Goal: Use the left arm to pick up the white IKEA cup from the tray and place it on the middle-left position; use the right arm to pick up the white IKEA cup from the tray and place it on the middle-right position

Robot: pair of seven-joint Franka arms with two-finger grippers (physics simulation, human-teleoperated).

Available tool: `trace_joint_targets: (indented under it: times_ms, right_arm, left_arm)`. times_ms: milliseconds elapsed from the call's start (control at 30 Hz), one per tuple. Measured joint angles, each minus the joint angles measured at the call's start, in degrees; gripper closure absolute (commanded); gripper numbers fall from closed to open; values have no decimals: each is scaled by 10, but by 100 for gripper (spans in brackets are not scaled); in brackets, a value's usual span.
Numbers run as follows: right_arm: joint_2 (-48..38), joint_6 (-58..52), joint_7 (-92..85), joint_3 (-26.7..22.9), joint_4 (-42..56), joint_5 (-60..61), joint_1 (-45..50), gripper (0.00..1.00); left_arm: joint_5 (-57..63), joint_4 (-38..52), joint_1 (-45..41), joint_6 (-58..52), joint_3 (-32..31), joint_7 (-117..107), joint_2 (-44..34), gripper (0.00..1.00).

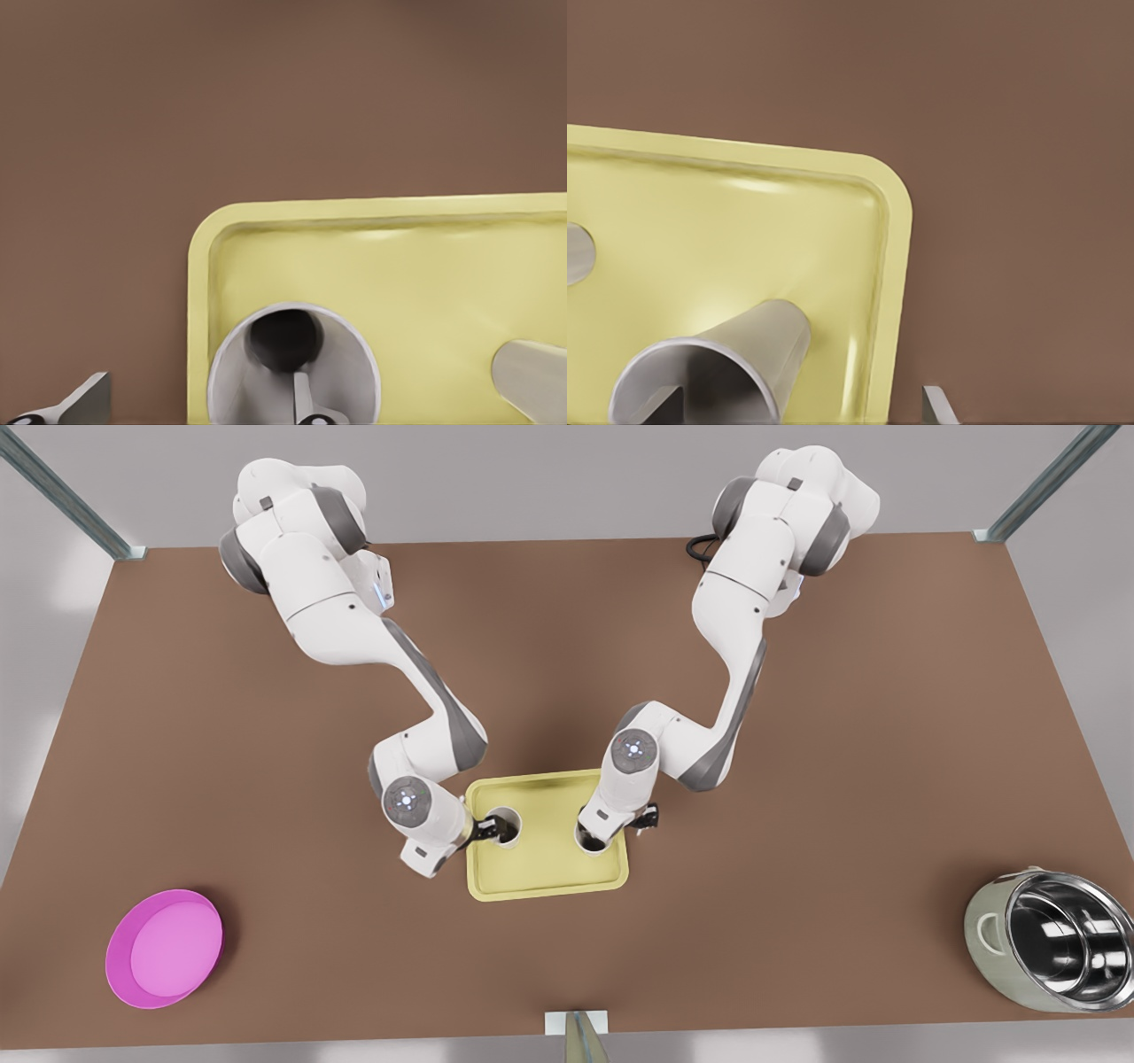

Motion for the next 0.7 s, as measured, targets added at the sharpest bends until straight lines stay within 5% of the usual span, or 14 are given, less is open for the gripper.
trace_joint_targets:
  times_ms: [267,533,700]
  right_arm:
    - [6,0,9,4,-26,1,9,0]
    - [0,-26,10,14,-27,1,6,0]
    - [1,-29,10,12,-20,-2,6,0]
  left_arm:
    - [-2,-4,1,32,0,-12,20,3]
    - [-6,4,1,53,0,-26,23,76]
    - [-1,8,4,53,2,-38,16,86]
